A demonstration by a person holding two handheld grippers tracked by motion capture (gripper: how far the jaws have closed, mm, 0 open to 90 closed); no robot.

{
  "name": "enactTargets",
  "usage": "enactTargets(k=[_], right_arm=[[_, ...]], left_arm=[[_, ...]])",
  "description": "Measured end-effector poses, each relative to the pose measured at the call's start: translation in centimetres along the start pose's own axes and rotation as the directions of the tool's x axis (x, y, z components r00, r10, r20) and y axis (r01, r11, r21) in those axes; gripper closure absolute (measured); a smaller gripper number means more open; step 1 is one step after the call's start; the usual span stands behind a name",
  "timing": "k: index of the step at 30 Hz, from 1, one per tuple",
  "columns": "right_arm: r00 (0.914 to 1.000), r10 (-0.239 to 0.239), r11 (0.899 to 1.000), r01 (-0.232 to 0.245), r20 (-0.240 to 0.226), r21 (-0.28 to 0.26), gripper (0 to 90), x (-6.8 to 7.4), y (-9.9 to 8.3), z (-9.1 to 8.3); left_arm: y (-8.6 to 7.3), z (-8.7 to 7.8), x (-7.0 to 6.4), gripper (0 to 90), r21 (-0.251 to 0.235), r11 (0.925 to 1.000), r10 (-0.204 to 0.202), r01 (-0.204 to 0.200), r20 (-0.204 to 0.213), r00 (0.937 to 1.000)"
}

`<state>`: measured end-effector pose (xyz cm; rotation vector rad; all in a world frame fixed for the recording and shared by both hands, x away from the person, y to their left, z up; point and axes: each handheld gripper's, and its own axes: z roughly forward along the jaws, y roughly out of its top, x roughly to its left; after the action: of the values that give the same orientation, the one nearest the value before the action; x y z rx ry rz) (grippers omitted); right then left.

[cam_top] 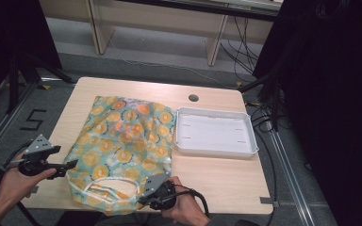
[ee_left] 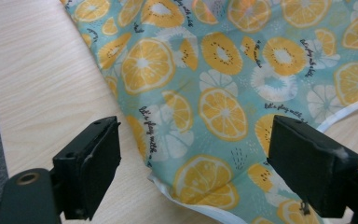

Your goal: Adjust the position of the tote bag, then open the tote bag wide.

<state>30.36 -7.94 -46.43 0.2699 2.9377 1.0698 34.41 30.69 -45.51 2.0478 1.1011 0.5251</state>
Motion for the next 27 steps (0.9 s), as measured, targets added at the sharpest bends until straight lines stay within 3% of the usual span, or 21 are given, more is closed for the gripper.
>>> enactTargets(k=[3,4,5,7,8,10,11,14,16,17,19,23,24,25,26,27], right_arm=[[0.9998,-0.016,0.998,0.017,0.016,-0.064,90.0,-0.6,0.4,-1.0],[0.9997,-0.009,0.997,0.011,0.023,-0.081,90.0,-0.9,0.5,-1.3],[0.9993,-0.009,0.995,0.012,0.035,-0.096,90.0,-1.2,0.7,-1.6],[0.9975,0.032,0.992,-0.023,0.064,-0.124,90.0,-1.7,1.2,-2.4],[0.9973,0.022,0.988,-0.011,0.070,-0.152,90.0,-2.4,1.6,-2.8],[0.9946,0.047,0.983,-0.030,0.093,-0.184,90.0,-3.3,2.0,-3.5],[0.9924,0.047,0.980,-0.024,0.114,-0.196,90.0,-4.0,2.2,-3.8],[0.9801,0.112,0.969,-0.071,0.164,-0.237,90.0,-6.7,2.7,-4.6],[0.9689,0.158,0.960,-0.105,0.191,-0.260,90.0,-8.4,3.0,-4.8],[0.9649,0.174,0.956,-0.117,0.197,-0.270,90.0,-9.0,3.0,-4.9],[0.9513,0.214,0.948,-0.146,0.222,-0.284,90.0,-10.5,3.2,-5.2],[0.9124,0.296,0.928,-0.203,0.283,-0.313,90.0,-13.6,3.3,-5.2],[0.9036,0.324,0.919,-0.230,0.280,-0.321,90.0,-14.2,3.4,-5.1],[0.8949,0.335,0.920,-0.243,0.295,-0.308,90.0,-14.8,3.4,-5.0],[0.8847,0.354,0.915,-0.260,0.303,-0.309,90.0,-15.4,3.4,-4.9],[0.8722,0.379,0.905,-0.280,0.309,-0.319,90.0,-16.0,3.2,-4.5]], left_arm=[[-0.1,0.0,0.1,16.3,-0.005,1.0000,0.001,-0.001,0.002,1.0000],[-0.1,-0.1,0.3,16.3,0.009,0.9997,0.021,-0.021,0.004,0.9998],[-0.2,0.0,0.1,16.3,-0.010,0.9999,-0.014,0.014,-0.001,0.9999],[-0.1,-0.2,0.3,16.4,-0.014,0.9998,-0.014,0.014,-0.017,0.9997],[-0.2,-0.2,0.5,16.6,-0.017,0.9998,-0.014,0.014,-0.018,0.9997],[0.0,-0.3,0.6,16.6,-0.022,0.9991,-0.036,0.035,-0.029,0.9989],[0.1,-0.1,0.6,16.5,-0.056,0.9963,-0.066,0.064,-0.026,0.9975],[0.3,-0.2,0.5,16.5,-0.067,0.9960,-0.061,0.059,-0.028,0.9977],[0.2,-0.5,0.7,16.5,-0.049,0.9983,-0.034,0.032,-0.027,0.9991],[0.2,-0.4,0.5,16.5,-0.071,0.9958,-0.060,0.058,-0.028,0.9978],[0.1,-0.5,0.4,16.4,-0.088,0.9952,-0.044,0.042,-0.022,0.9988],[0.3,-0.9,0.3,16.3,-0.107,0.9941,-0.018,0.016,-0.016,0.9997],[0.4,-1.0,0.2,16.3,-0.118,0.9930,-0.011,0.008,-0.019,0.9998],[0.5,-1.0,0.0,16.3,-0.130,0.9916,0.000,-0.003,-0.019,0.9998],[0.6,-1.0,-0.1,16.6,-0.138,0.9903,0.014,-0.016,-0.015,0.9998],[0.7,-1.0,-0.4,17.4,-0.139,0.9898,0.029,-0.031,-0.018,0.9994]])
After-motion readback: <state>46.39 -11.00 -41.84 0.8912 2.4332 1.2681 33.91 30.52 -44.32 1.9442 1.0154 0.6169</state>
